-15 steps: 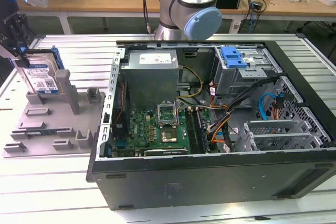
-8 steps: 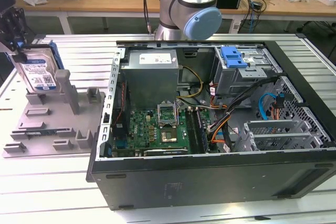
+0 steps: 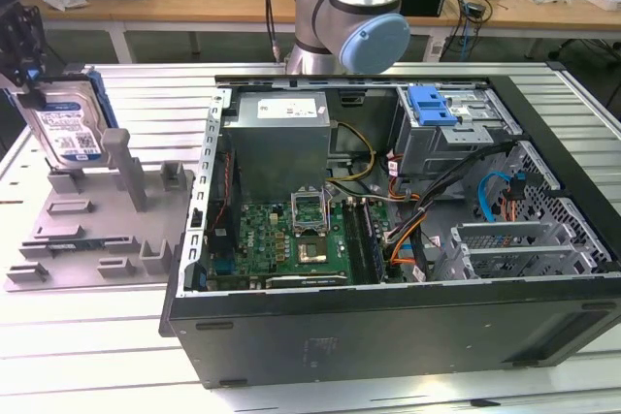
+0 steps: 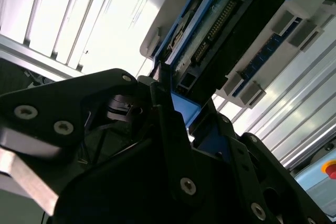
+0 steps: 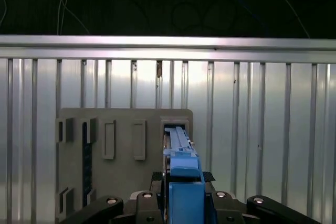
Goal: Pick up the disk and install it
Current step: 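Pick up the disk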
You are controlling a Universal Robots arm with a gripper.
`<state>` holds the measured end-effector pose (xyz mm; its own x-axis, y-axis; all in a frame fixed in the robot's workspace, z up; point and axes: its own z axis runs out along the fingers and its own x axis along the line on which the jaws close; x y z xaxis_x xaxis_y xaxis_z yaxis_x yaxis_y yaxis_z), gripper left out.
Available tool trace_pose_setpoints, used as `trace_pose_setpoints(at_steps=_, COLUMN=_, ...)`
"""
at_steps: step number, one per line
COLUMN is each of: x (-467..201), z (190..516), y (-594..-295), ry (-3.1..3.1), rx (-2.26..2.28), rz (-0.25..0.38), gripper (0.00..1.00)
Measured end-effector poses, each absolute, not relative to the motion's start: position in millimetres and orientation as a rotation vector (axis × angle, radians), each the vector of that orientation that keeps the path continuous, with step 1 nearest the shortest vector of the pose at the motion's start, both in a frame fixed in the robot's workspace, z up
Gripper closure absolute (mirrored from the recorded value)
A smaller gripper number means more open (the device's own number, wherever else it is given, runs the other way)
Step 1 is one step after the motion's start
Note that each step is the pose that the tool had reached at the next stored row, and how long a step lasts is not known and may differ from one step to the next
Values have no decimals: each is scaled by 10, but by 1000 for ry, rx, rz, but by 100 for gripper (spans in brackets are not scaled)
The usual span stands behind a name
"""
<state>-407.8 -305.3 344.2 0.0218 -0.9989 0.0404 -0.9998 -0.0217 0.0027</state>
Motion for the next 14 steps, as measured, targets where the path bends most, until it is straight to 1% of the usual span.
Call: trace_pose_setpoints(at_steps=14, x=-4078, z=3738, y=-3053, ry=-2176, rx=2224, rz=42, gripper=63)
